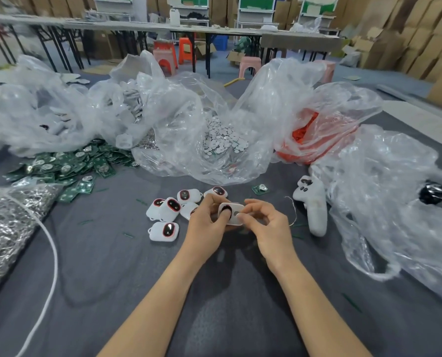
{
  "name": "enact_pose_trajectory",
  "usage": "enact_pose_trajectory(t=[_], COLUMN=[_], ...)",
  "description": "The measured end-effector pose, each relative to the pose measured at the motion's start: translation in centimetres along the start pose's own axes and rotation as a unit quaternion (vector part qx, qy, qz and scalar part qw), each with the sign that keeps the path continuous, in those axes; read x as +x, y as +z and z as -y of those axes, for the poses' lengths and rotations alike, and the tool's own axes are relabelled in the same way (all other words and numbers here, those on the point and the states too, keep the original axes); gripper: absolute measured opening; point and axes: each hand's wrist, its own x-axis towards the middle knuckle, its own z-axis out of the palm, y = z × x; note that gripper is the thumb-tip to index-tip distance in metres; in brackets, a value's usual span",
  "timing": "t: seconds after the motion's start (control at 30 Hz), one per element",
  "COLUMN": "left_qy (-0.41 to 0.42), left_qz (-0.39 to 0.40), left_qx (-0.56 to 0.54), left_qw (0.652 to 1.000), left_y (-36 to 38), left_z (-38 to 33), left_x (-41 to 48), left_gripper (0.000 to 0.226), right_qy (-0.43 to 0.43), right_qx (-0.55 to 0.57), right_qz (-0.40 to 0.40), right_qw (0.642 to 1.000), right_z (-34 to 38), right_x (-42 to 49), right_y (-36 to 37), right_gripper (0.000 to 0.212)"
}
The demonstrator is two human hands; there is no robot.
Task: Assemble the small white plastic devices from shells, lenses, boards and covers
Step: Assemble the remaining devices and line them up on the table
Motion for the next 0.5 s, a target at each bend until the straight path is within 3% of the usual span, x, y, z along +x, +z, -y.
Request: enact_pose_trajectory(t=[0.23,0.5], left_qy=[0.038,0.079], left_qz=[0.022,0.036], left_qx=[0.072,0.159], left_qw=[0.996,0.983], left_y=[0.26,0.55], left_z=[0.12,-0.35], left_x=[-0.24,-0.34], left_gripper=[0.016,0.015], right_qy=[0.000,-0.005], right_qx=[-0.028,-0.025], right_qz=[-0.003,-0.009], right_qw=[1.000,1.000], right_z=[0.13,0.43], right_x=[-0.01,-0.22], right_y=[-0.24,-0.51], right_gripper=[0.013,0.019])
